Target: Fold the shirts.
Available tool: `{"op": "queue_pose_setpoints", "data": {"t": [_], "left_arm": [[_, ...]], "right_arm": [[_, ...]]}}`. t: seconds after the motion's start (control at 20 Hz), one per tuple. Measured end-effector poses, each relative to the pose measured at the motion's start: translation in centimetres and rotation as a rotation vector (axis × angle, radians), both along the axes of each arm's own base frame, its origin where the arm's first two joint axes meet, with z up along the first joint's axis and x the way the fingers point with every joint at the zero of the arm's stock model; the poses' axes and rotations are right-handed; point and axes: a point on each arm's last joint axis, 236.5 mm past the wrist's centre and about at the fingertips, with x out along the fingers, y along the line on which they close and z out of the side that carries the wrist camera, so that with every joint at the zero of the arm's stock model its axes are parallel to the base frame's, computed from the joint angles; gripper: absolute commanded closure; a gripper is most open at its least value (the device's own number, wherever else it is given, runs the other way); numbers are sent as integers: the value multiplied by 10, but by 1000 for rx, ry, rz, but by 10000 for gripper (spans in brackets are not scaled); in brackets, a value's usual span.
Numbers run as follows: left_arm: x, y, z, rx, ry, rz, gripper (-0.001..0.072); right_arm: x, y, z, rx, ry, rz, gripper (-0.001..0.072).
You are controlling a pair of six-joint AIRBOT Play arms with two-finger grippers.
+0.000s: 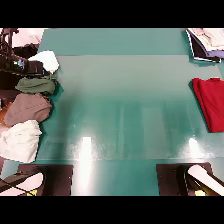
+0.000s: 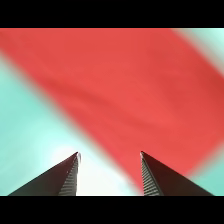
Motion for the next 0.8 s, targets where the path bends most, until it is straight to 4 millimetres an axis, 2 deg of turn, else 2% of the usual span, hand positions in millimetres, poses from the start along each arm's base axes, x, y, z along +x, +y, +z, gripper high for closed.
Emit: {"op": "queue_pose_setpoints", "data": {"t": [0.1,0.15,0.2,0.25,0.35,0.5,0.65,0.8], "left_arm": [[0,0,0,0,1,0,684],[-1,0,0,0,3,-2,684],[-1,0,0,-1,3,-2,684],[-1,0,0,-1,2,-2,684],[0,0,0,-2,-2,0,684],[1,-1,1,-4,-5,0,684],[1,-1,1,-5,-7,1,684],[2,-1,1,-5,-7,1,684]], "right_arm": [[31,55,10,52,-35,146,290],[44,86,15,68,-50,230,429],[54,115,19,76,-60,308,628],[61,143,23,80,-71,384,693],[69,201,33,83,-96,537,694],[71,269,45,78,-138,715,694],[63,319,50,82,-155,850,694],[55,347,52,85,-162,926,693]]}}
